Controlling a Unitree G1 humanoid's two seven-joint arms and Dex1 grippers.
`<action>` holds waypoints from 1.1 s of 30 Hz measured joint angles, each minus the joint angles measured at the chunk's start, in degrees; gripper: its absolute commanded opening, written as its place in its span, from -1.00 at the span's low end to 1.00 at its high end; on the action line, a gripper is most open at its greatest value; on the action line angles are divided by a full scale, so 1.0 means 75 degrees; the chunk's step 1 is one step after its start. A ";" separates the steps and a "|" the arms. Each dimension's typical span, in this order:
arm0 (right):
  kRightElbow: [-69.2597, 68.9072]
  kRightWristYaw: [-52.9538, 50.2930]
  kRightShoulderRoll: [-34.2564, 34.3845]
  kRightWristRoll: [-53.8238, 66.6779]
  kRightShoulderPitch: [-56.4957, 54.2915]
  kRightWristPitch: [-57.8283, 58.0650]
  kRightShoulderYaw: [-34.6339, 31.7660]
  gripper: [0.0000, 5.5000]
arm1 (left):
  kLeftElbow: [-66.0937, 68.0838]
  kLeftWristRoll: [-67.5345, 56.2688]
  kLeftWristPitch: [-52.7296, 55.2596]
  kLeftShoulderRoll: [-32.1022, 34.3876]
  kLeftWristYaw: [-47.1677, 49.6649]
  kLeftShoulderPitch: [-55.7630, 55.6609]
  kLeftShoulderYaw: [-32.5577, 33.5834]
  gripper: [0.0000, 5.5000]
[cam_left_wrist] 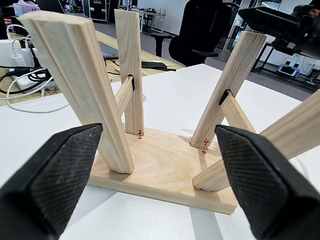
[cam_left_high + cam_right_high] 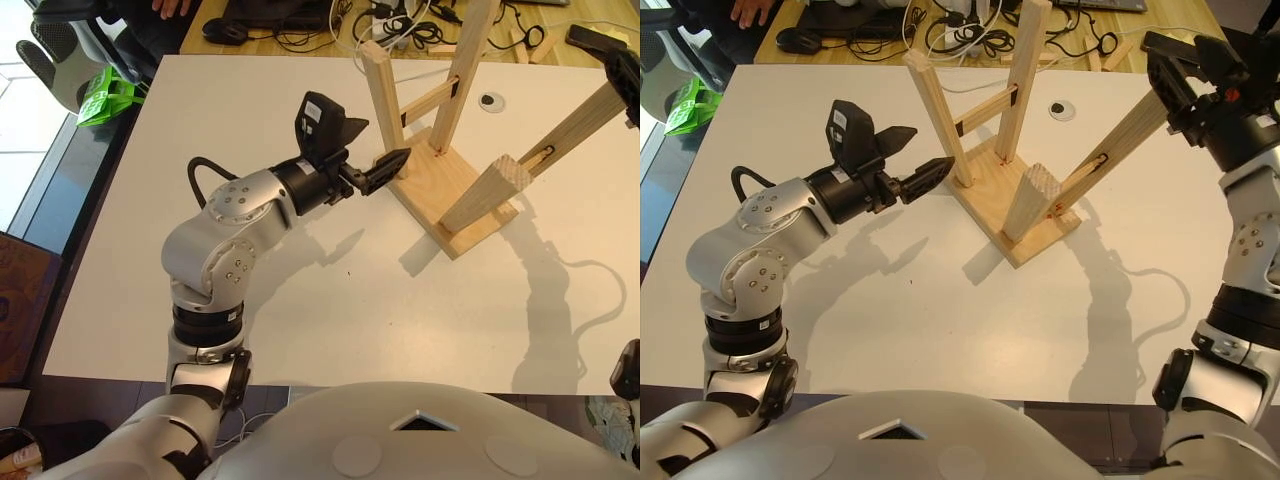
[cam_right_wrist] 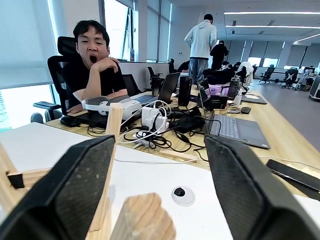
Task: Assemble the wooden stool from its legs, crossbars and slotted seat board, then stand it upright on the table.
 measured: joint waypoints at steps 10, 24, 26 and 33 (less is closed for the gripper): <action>-0.1352 0.2317 -0.1494 -0.2483 0.0754 -0.1964 0.2497 -0.52 | 0.0092 0.0022 -0.0370 -0.0239 0.0317 -0.0128 0.0212 0.51; -0.1581 0.1016 -0.0115 -0.2538 0.0029 -0.2082 0.2290 -0.99 | 0.0314 0.0154 -0.0502 -0.0445 0.0586 -0.0241 0.0239 0.51; -0.1704 0.0562 0.0039 -0.2459 -0.0475 -0.2184 0.1874 -0.99 | 0.0314 0.0150 -0.0511 -0.0443 0.0599 -0.0241 0.0332 0.51; -0.2838 0.0918 -0.0437 -0.2081 0.1363 -0.0680 0.1651 -0.99 | 0.0310 0.0133 -0.0514 -0.0447 0.0621 -0.0283 0.0439 0.51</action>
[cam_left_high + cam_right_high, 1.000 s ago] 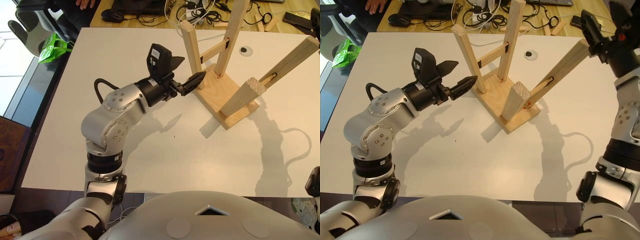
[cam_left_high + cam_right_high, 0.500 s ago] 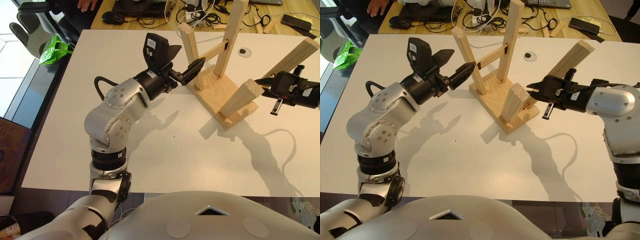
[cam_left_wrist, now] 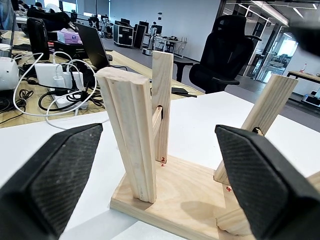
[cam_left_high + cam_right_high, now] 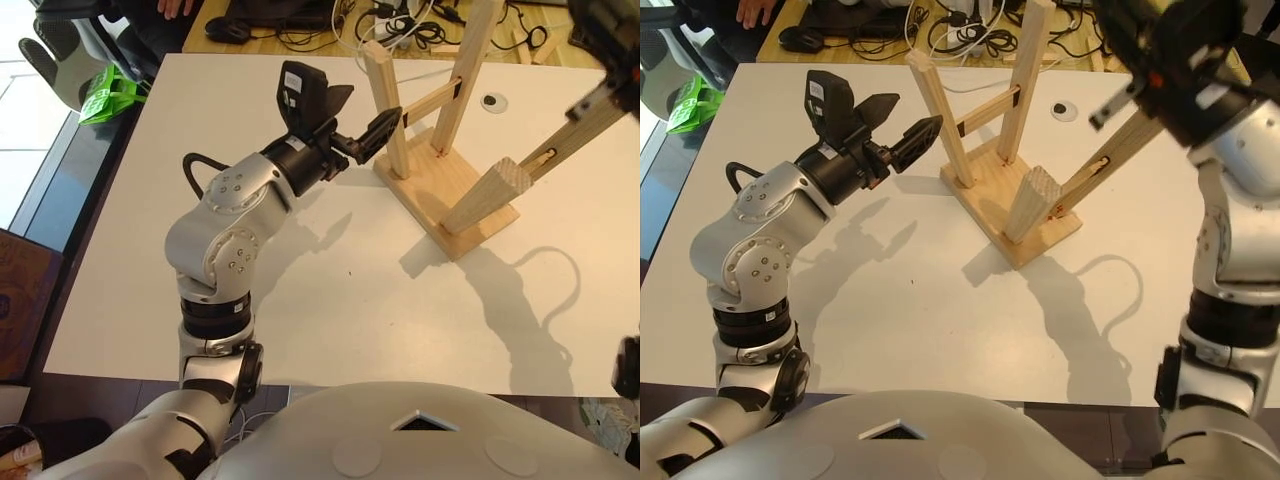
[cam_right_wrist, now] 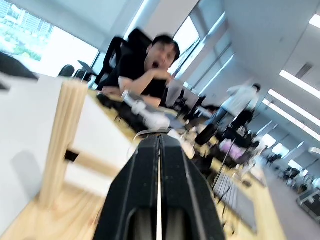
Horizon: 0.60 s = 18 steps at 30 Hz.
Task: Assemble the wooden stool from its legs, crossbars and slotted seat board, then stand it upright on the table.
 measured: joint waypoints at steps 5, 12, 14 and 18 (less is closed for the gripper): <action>-0.0482 -0.1047 0.1183 0.1838 0.0788 0.3375 -0.0227 -0.99 | 0.0007 -0.0011 0.0001 -0.0140 0.0197 -0.0045 0.0003 0.51; -0.1039 -0.2168 0.2401 0.2992 0.0088 0.4445 -0.0560 -0.99 | 0.0156 0.0053 -0.0119 -0.0152 0.0302 -0.0130 0.0075 0.51; -0.1101 -0.2441 0.2574 0.3284 -0.0454 0.4320 -0.0936 -0.99 | 0.0175 0.0100 -0.0174 -0.0152 0.0302 -0.0128 0.0068 0.51; -0.1211 -0.2880 0.2444 0.3687 -0.1824 0.4229 -0.1303 -0.99 | 0.0189 0.0106 -0.0219 -0.0159 0.0301 -0.0129 0.0061 0.51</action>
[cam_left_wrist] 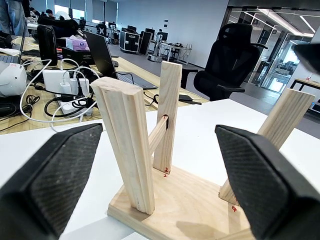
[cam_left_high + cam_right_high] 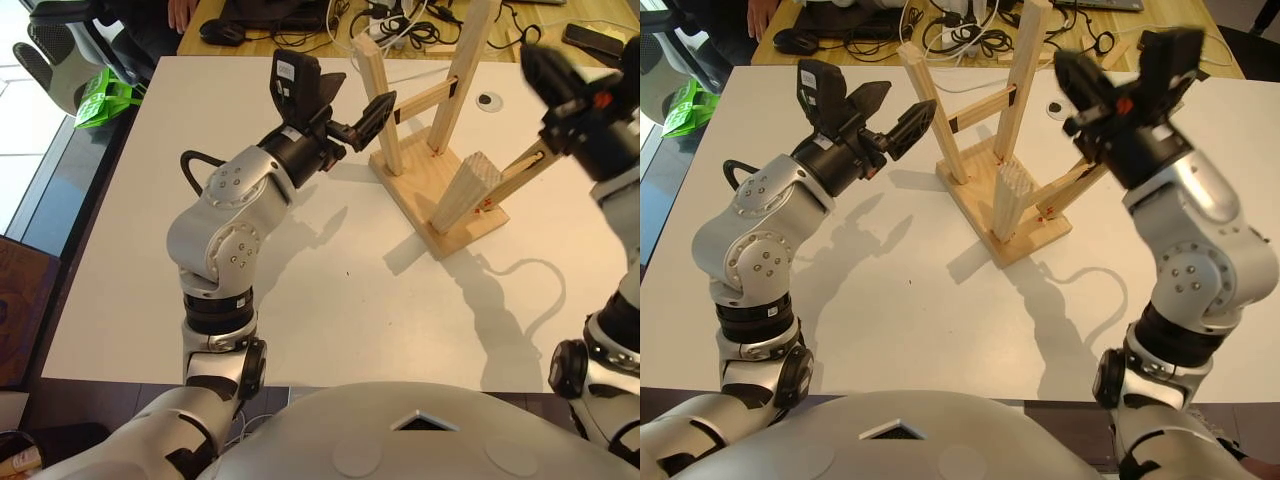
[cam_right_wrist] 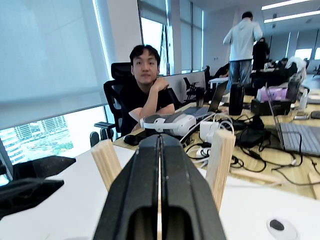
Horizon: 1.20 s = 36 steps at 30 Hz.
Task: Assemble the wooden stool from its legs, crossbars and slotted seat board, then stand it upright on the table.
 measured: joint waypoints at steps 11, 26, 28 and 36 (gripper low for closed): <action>0.1014 -0.0052 -0.0717 0.0627 0.1158 0.3019 0.0290 -0.99 | -0.0005 0.0002 -0.0009 -0.0109 0.0067 0.0064 -0.0055 0.51; 0.0853 -0.0702 0.0160 -0.1119 -0.0251 -0.0565 0.0850 -0.99 | 0.0296 0.0006 -0.0902 -0.0450 0.0451 -0.0456 0.0565 0.51; 0.0879 -0.0288 -0.0233 -0.0828 0.0513 0.0541 0.1264 -0.99 | 0.0296 0.0000 -0.0901 -0.0450 0.0519 -0.0462 0.0589 0.51; 0.1292 -0.0282 -0.0213 -0.0269 0.1087 0.1819 0.0898 -0.99 | 0.0325 0.0004 -0.0895 -0.0490 0.0710 -0.0470 0.0631 0.51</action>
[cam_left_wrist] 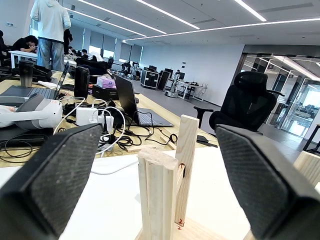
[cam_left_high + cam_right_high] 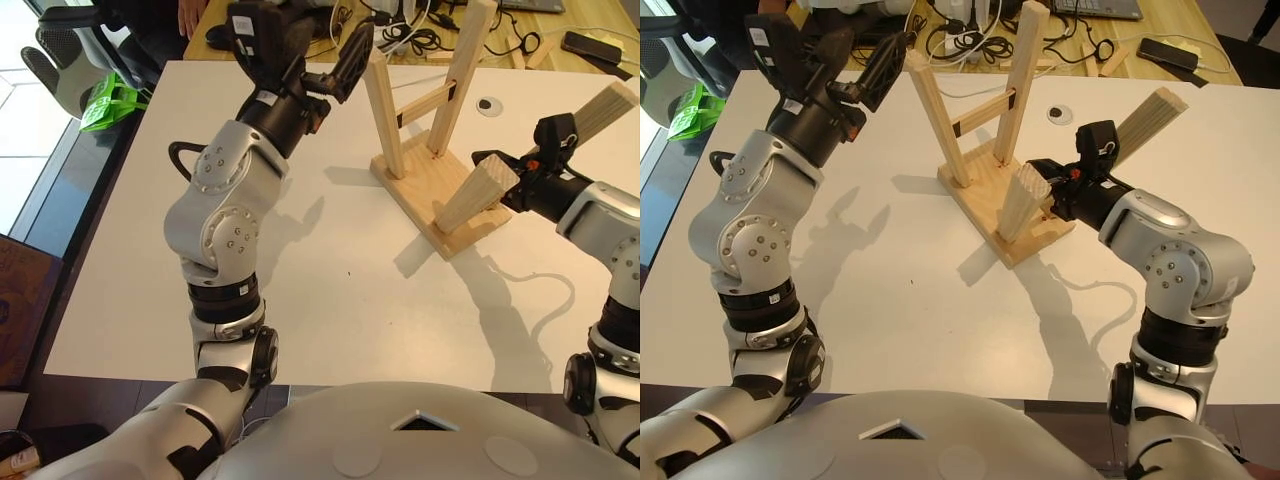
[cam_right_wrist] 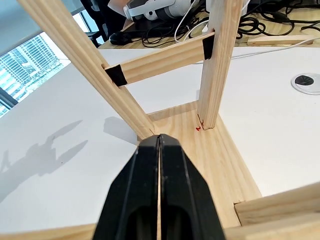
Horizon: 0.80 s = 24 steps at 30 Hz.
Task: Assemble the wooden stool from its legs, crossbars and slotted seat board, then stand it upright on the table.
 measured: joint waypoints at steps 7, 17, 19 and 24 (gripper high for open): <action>-0.0592 0.0015 0.0330 -0.0915 -0.1014 -0.2838 -0.0136 -0.99 | 0.0022 -0.0002 -0.0003 -0.0023 0.0012 0.0003 -0.0018 0.51; -0.0566 -0.0091 0.1465 0.1072 -0.4000 -0.2665 0.0202 -0.99 | 0.1400 0.0833 -0.1773 -0.0301 0.1533 -0.0523 0.1305 0.51; -0.0205 -0.0355 0.1931 0.1829 -0.4537 -0.2497 0.0171 -0.99 | 0.1664 0.0985 -0.2145 -0.0293 0.1887 -0.0715 0.1633 0.51; 0.0105 -0.1547 0.3022 0.3696 -0.4646 -0.1923 0.0369 -0.99 | 0.2333 0.1349 -0.2511 0.0047 0.2270 -0.1012 0.2110 0.51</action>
